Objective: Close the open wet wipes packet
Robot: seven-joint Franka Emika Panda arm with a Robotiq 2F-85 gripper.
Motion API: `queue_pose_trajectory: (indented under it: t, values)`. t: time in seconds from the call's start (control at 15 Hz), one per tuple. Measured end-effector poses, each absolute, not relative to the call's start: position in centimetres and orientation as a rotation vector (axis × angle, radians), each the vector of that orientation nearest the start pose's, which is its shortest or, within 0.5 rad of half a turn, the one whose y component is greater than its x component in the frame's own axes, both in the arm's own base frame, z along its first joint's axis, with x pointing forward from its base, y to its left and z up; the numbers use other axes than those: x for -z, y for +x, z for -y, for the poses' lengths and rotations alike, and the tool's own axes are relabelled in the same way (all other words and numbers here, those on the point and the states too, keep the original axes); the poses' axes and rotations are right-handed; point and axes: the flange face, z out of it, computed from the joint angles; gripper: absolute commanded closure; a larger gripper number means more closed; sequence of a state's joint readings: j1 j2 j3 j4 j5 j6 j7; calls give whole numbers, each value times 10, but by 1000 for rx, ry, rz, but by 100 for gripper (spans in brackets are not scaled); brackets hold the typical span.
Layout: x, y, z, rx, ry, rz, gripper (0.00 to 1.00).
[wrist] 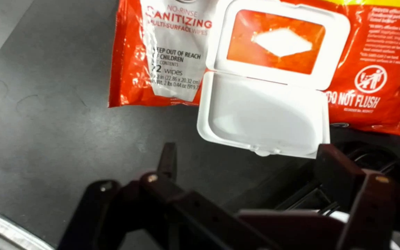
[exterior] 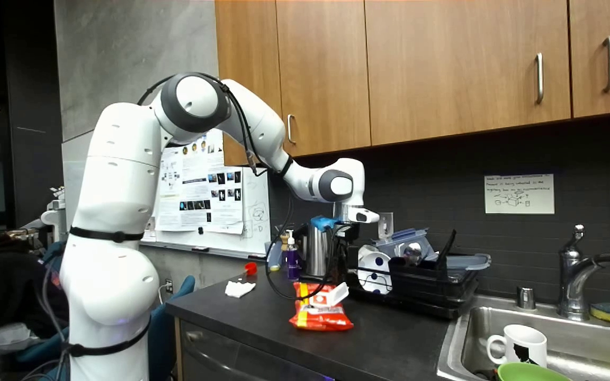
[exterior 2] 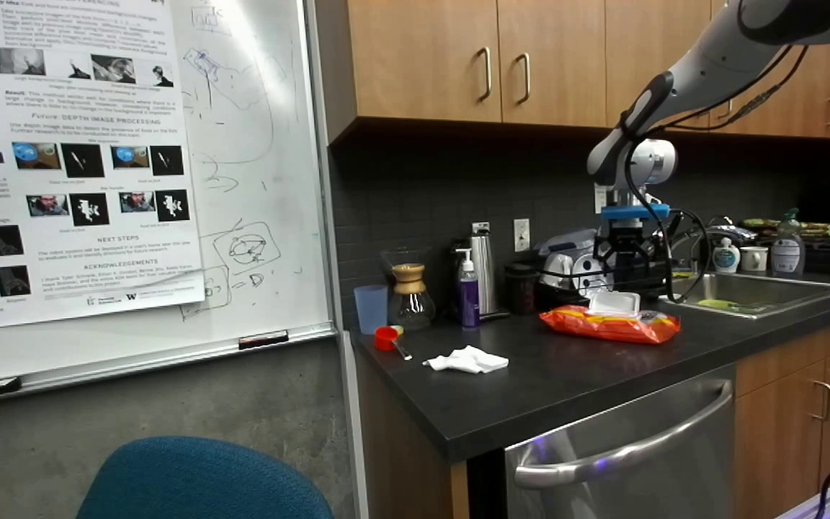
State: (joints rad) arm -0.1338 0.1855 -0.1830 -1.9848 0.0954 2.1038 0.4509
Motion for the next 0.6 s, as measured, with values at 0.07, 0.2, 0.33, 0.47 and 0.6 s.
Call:
queue_pose_trajectory:
  t: [0.07, 0.2, 0.33, 0.47, 0.6]
  values:
    - [-367, 558, 178, -103, -2842, -1237, 0]
    - [-365, 561, 184, -105, -2839, -1252, 0]
    - [-363, 562, 191, -105, -2836, -1269, 0]
    - [-361, 563, 199, -106, -2831, -1288, 0]
    - [-358, 564, 205, -110, -2825, -1308, 0]
